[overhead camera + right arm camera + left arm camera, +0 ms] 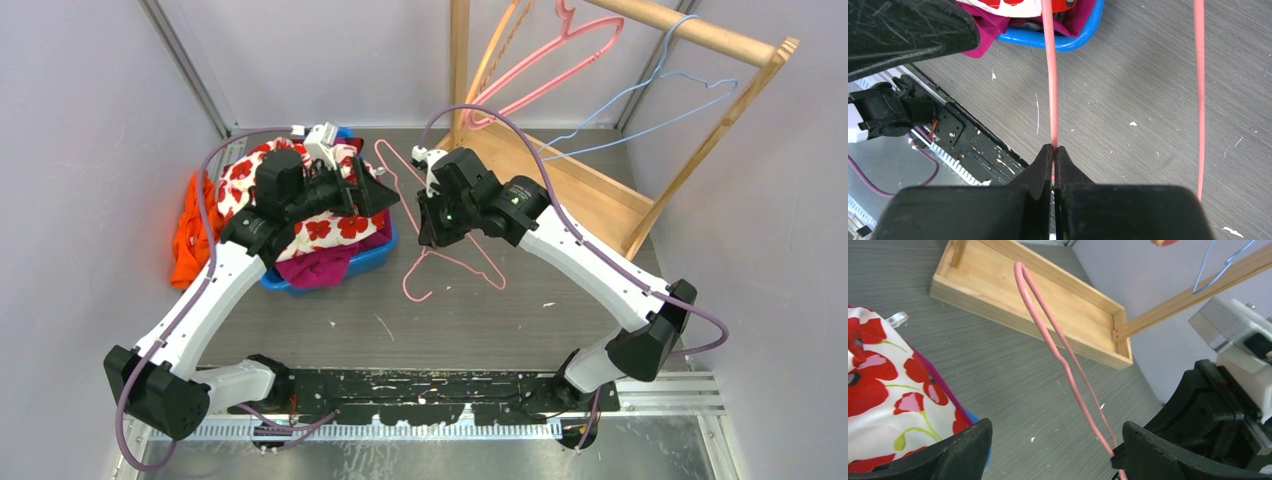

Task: Remove the skirt from the hanger
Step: Pick up the hanger at the center of the board.

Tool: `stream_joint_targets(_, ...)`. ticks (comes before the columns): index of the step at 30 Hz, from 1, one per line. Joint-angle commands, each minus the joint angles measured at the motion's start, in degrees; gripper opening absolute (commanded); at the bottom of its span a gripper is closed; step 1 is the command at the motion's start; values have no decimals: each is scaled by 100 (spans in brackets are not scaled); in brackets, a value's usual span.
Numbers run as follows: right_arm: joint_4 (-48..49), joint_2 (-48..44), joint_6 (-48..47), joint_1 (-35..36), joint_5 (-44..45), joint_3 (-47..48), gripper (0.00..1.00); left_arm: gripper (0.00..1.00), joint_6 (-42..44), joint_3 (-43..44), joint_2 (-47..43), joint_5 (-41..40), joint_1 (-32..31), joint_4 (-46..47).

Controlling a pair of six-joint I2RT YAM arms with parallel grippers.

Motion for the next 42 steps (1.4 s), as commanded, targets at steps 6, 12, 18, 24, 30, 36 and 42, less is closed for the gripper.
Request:
stream_joint_targets(6, 108, 249, -202, 46, -175, 627, 1, 99, -574, -72, -13, 210, -42, 1025)
stream_joint_targets(12, 37, 344, -234, 64, -201, 720, 1, 99, 273, 259, 9, -45, -70, 384)
stream_joint_targets(18, -213, 361, -260, 68, -223, 783, 1, 99, 3176, 499, -437, -630, -110, -806)
stream_joint_targets(24, -528, 394, -317, 68, -214, 1051, 1, 99, 5990, 138, -901, -246, -121, -1054)
stream_joint_targets(30, -722, 482, -367, 68, -378, 1209, 1, 99, 7389, -137, -781, 711, -139, -679)
stream_joint_targets(36, -893, 474, -449, 68, -623, 1254, 1, 99, 8129, -325, -420, 1150, -303, -53)
stream_joint_targets(42, -928, 456, -535, 68, -640, 1253, 1, 99, 8854, 8, -138, 829, -802, 146)
